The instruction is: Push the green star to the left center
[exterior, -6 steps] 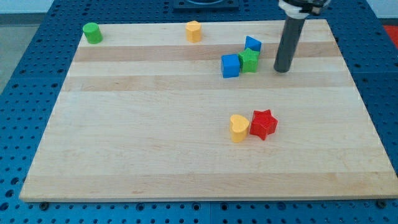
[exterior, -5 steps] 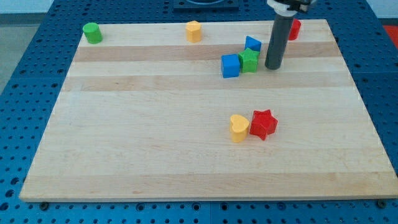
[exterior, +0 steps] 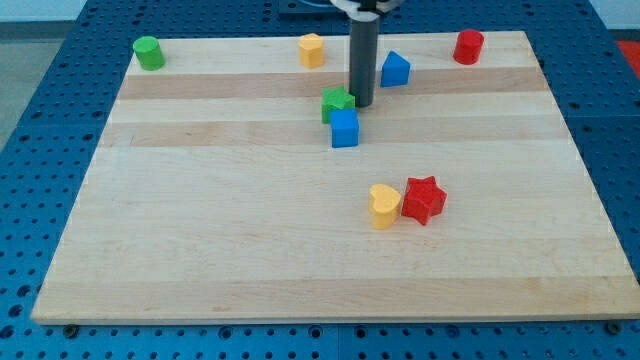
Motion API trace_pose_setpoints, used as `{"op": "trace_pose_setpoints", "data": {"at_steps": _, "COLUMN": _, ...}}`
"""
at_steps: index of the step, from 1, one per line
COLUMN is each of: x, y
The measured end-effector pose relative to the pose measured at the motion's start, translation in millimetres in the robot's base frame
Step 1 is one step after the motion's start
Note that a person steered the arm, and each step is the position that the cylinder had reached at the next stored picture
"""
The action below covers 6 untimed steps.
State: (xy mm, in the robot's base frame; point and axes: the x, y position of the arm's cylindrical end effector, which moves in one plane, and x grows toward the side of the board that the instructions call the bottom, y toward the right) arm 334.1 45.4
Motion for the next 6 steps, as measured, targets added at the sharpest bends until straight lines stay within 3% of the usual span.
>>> {"op": "trace_pose_setpoints", "data": {"at_steps": 2, "x": 13.4, "y": -10.8}}
{"op": "trace_pose_setpoints", "data": {"at_steps": 4, "x": 5.2, "y": -112.6}}
{"op": "trace_pose_setpoints", "data": {"at_steps": 6, "x": 27.7, "y": -104.0}}
